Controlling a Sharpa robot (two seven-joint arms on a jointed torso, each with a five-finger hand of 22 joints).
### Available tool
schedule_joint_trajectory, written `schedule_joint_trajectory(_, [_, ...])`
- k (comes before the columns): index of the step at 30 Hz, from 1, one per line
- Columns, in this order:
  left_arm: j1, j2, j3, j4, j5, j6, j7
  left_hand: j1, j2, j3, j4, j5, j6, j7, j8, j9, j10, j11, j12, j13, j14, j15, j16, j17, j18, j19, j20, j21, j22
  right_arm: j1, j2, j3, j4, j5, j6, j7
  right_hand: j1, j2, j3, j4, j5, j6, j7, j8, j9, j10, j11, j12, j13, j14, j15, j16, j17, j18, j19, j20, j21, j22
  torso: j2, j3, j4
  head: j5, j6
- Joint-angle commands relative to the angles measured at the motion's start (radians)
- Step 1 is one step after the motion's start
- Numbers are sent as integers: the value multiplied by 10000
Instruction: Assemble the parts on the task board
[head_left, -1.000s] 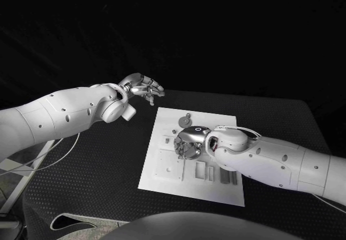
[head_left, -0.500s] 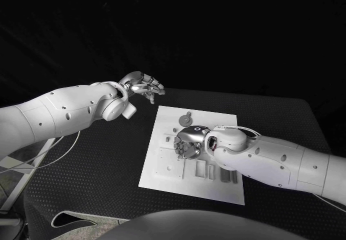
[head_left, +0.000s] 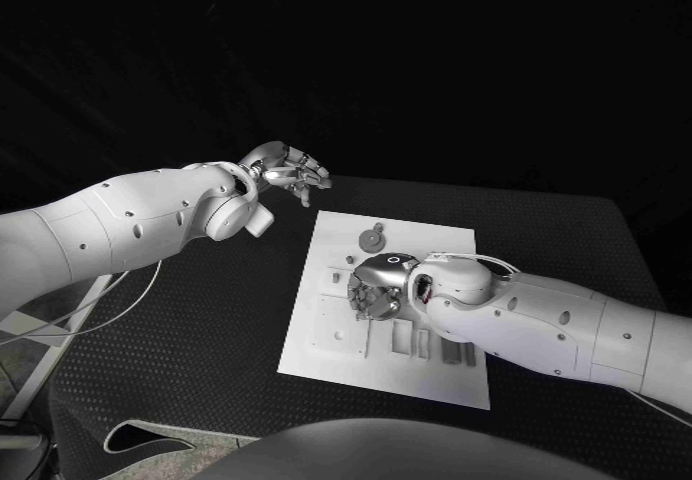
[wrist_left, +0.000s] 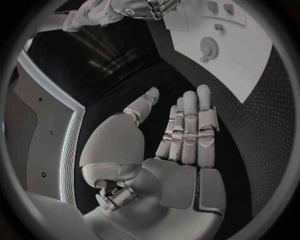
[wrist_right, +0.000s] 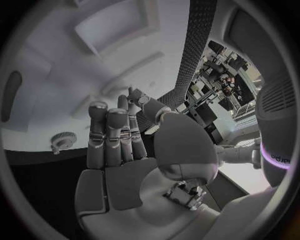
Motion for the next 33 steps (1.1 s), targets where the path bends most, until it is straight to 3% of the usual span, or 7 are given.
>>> schedule_joint_trajectory(1, [15, 12, 5, 18, 68, 10, 100, 80, 15, -45, 13, -6, -4, 65, 71, -10, -49, 26, 16, 10, 2, 2, -63, 11, 481, 51, 2, -38, 13, -4, 5, -4, -37, -109, 99, -53, 11, 65, 55, 26, 58, -1, 57, 41, 13, 265, 162, -21, 13, -111, -59, 1, -12, 645, 27, -68, -49, 13, -4, -7, -1, -23, -3])
schedule_joint_trajectory(7, [15, 30, 5, 4, 68, 19, 108, 79, 14, -45, 15, -6, -7, 65, 76, -12, -49, 26, 16, 12, 2, 2, -67, 15, 480, 51, 3, -40, 13, -21, 52, -8, -65, -116, 104, -51, 13, 66, 54, 26, 58, -4, 58, 41, 19, 264, 162, -24, 18, -112, -59, 1, -15, 645, 27, -69, -49, 15, 2, 5, 8, -32, -10])
schedule_joint_trajectory(21, [15, -10, 5, 15, 68, 32, 86, 76, 11, -47, 19, -7, -16, 67, 85, -18, -54, 28, 13, 13, 4, 3, -74, 25, 479, 52, 2, -45, 15, -43, 4, -35, -64, -124, 193, -83, 13, 67, 49, 26, 58, -7, 58, 43, 30, 265, 162, -28, 29, -111, -59, 5, -19, 645, 27, -71, -50, 20, -2, -17, 8, -37, -38])
schedule_joint_trajectory(33, [15, -15, 4, -13, 68, 60, 77, 75, 10, -48, 22, -7, -23, 69, 93, -22, -57, 28, 12, 14, 5, 4, -80, 33, 478, 54, 2, -47, 17, -67, -48, -39, 36, -124, 180, -90, 14, 74, 47, 26, 58, -9, 59, 44, 41, 267, 161, -32, 39, -110, -59, 9, -23, 645, 28, -73, -50, 25, 0, -3, 9, -29, -84])
